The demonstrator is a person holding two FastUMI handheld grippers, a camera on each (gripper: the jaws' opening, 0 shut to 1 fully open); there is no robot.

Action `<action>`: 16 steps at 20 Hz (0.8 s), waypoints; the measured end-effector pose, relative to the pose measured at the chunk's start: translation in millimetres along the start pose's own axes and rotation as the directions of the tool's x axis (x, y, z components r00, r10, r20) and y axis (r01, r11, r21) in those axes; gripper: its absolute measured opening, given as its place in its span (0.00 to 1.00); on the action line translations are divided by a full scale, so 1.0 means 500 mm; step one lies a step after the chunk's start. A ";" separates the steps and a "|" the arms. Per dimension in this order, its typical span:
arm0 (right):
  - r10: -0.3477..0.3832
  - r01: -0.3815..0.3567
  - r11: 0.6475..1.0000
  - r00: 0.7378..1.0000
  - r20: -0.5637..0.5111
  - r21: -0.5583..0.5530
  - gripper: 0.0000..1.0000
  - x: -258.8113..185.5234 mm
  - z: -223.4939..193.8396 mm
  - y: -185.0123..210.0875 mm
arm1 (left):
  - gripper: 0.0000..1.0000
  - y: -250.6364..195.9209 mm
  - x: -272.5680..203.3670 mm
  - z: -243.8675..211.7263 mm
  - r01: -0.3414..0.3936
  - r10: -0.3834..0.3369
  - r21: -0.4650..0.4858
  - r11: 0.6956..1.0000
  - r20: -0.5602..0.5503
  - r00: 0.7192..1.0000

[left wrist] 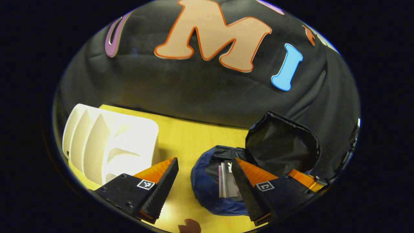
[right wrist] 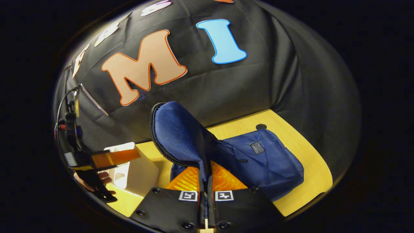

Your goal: Open the schoolbag, grab two books from the bookshelf and put them into the schoolbag.

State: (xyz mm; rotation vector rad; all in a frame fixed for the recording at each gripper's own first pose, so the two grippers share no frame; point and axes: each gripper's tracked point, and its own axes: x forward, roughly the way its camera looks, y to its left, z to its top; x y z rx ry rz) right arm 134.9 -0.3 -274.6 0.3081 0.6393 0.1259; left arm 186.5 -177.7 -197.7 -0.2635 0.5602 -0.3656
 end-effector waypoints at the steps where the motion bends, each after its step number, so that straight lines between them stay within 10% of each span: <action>1: 0.014 -0.014 1.000 1.000 -0.003 -0.006 0.06 -0.006 -0.007 0.009 | 0.96 0.015 -0.031 0.014 -0.015 0.014 0.020 1.000 0.033 0.999; 3: 0.049 -0.049 0.999 0.999 -0.006 0.001 0.11 -0.022 -0.013 0.029 | 0.96 0.040 -0.093 0.037 -0.052 0.045 0.071 0.996 0.095 0.994; 8: 0.115 -0.112 0.991 0.992 0.046 -0.072 1.00 -0.091 -0.016 0.099 | 0.96 0.072 -0.233 0.056 -0.138 0.091 0.188 0.972 0.238 0.967; 16: 0.124 -0.085 0.976 0.975 0.187 -0.203 1.00 -0.210 0.010 0.167 | 0.96 0.105 -0.366 0.019 -0.222 0.139 0.233 0.947 0.326 0.935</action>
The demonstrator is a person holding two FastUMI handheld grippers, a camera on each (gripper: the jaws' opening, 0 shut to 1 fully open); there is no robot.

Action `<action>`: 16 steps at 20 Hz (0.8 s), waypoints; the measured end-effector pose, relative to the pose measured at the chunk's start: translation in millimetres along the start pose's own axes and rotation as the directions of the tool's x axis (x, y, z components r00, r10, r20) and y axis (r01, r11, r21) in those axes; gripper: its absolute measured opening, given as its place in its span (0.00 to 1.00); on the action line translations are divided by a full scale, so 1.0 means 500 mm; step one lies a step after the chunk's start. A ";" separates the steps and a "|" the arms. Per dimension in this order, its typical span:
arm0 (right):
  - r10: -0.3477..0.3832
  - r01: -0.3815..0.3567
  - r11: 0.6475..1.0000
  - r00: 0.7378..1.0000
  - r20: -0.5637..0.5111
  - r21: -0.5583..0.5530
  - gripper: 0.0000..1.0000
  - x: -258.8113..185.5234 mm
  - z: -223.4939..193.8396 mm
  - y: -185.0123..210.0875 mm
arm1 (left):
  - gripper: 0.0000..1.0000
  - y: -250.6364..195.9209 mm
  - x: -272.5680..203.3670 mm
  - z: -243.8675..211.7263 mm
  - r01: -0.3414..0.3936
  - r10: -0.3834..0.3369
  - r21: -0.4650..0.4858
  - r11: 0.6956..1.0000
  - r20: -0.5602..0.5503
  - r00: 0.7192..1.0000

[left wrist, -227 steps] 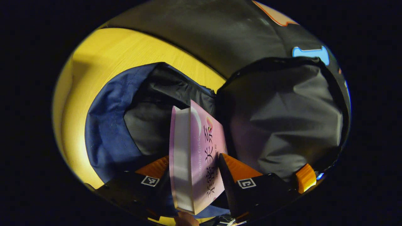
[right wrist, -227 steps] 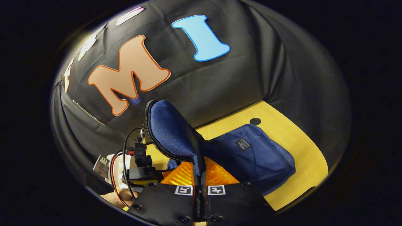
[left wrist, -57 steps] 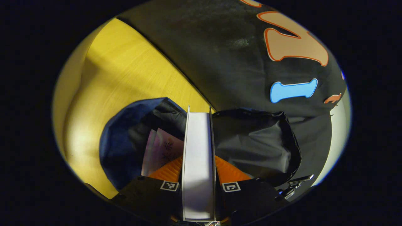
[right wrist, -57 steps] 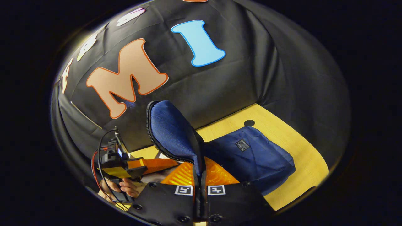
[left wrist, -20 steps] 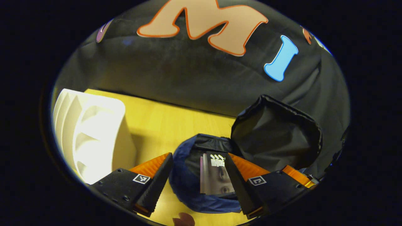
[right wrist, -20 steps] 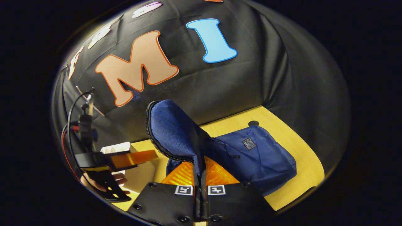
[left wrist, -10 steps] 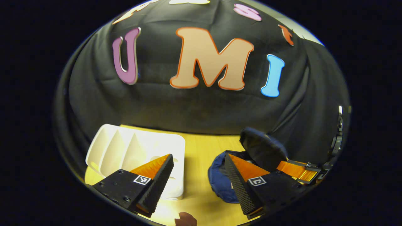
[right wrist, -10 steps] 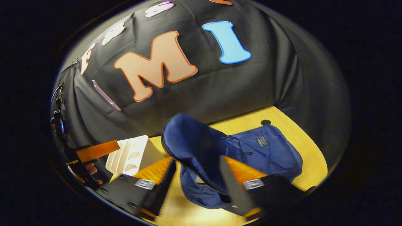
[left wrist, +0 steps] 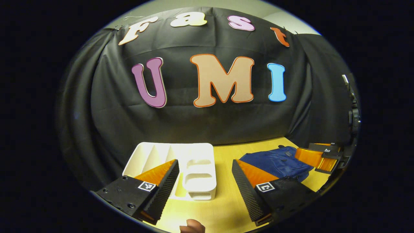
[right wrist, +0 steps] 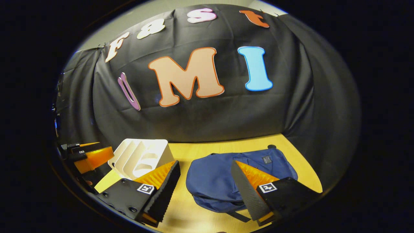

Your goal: Open the schoolbag, grab two books from the bookshelf and put them into the schoolbag.

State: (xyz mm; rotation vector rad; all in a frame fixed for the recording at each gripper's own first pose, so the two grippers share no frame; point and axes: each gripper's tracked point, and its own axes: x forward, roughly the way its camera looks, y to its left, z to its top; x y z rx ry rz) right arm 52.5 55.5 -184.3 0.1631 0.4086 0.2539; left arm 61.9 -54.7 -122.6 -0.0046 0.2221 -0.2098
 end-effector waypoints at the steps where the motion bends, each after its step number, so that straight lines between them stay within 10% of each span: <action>1: -0.005 0.006 1.000 1.000 0.020 -0.016 1.00 -0.016 0.005 0.007 | 0.94 -0.001 -0.016 0.000 0.004 -0.004 0.006 1.000 0.011 1.000; 16: -0.040 0.042 0.999 0.982 0.186 -0.010 1.00 -0.234 0.050 0.066 | 0.96 -0.016 -0.208 0.048 0.029 -0.039 0.057 0.998 0.170 0.985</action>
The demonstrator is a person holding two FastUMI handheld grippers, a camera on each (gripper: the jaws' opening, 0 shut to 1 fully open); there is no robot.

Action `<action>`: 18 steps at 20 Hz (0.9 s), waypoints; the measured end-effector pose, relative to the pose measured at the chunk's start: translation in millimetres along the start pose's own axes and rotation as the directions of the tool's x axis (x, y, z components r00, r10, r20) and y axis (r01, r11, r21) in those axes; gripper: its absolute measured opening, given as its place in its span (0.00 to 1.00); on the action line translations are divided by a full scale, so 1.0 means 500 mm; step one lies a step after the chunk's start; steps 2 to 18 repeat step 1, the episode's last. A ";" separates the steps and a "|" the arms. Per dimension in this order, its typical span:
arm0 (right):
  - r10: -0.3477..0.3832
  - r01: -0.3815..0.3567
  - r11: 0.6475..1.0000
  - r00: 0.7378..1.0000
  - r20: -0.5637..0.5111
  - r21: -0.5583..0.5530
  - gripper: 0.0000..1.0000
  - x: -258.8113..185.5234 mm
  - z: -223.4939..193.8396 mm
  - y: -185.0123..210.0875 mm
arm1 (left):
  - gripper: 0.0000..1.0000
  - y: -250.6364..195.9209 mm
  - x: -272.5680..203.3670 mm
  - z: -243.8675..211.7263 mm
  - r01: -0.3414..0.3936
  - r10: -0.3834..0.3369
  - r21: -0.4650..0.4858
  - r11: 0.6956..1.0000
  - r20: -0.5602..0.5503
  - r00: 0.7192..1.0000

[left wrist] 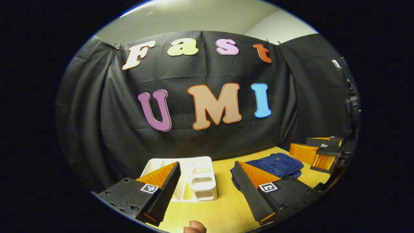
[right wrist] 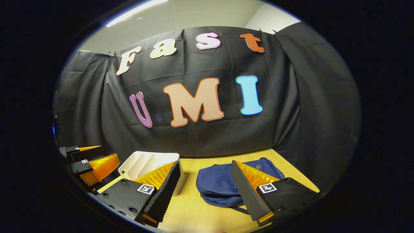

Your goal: Open the schoolbag, grab two books from the bookshelf and put them into the schoolbag.

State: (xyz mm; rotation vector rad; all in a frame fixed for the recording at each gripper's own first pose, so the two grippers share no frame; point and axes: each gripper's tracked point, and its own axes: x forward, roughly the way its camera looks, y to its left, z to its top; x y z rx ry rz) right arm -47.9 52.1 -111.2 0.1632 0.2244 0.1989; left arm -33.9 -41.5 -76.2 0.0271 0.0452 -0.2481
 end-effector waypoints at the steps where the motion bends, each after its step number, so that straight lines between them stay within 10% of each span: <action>1: 0.001 -0.001 1.000 1.000 0.005 -0.018 1.00 -0.005 0.004 0.000 | 0.96 0.002 0.001 -0.002 0.002 -0.002 -0.011 1.000 -0.005 1.000; 18: 0.001 -0.001 1.000 1.000 0.005 -0.018 1.00 -0.005 0.004 0.000 | 0.96 0.002 0.001 -0.002 0.002 -0.002 -0.011 1.000 -0.005 1.000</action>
